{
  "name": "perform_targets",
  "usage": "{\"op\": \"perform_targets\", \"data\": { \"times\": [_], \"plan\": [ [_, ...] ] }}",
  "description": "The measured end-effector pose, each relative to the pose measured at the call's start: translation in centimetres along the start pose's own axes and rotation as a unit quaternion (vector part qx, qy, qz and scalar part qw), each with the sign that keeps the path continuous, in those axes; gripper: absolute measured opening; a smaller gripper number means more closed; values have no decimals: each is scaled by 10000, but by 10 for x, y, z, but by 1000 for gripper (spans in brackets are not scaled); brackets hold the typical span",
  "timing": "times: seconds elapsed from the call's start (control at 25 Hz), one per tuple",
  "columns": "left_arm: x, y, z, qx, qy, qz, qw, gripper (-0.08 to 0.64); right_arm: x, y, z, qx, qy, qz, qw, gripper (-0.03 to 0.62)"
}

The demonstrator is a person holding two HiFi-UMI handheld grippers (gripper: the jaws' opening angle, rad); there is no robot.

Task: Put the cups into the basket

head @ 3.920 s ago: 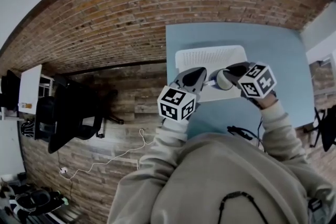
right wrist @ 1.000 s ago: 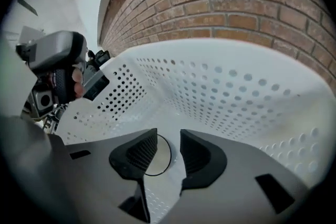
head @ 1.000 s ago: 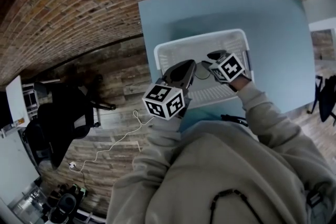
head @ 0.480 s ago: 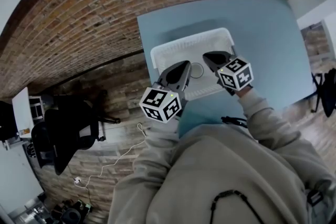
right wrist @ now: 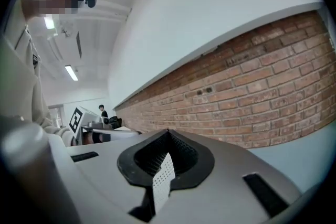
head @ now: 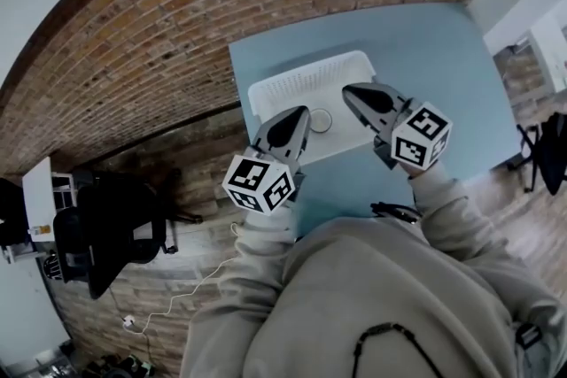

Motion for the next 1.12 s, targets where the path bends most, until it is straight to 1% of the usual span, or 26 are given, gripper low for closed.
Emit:
{"op": "perform_targets", "data": {
  "times": [0.24, 0.36, 0.52, 0.76, 0.92, 1.12],
  "plan": [
    [-25, 23, -11, -249, -164, 189, 9994, -3, 36, 47, -27, -432, 179, -289, 9985, 11],
    [-41, 37, -15, -401, -264, 281, 9984, -3, 51, 61, -38, -552, 253, -483, 9970, 11],
    [-58, 55, -19, -556, -361, 454, 9968, -3, 66, 77, -49, -746, 310, -621, 9948, 9],
    [-79, 80, -28, -722, -334, 765, 9939, -3, 89, 104, -59, -984, 358, -1132, 9880, 9],
    [-88, 89, -34, -848, -346, 804, 9925, -2, 103, 115, -62, -1068, 477, -1307, 9845, 9],
    [-93, 93, -41, -925, -290, 867, 9915, -3, 109, 117, -63, -1139, 544, -1321, 9832, 9]
  ]
}}
Point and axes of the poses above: the fingertips, and each gripper's own axes: z forward along the fingers, x to its left, y out of its top, the point moved 5 cm from there along -z, backward along the fingers, and after that the axes turned 3 degrees about -x, right-handed, at the moved point
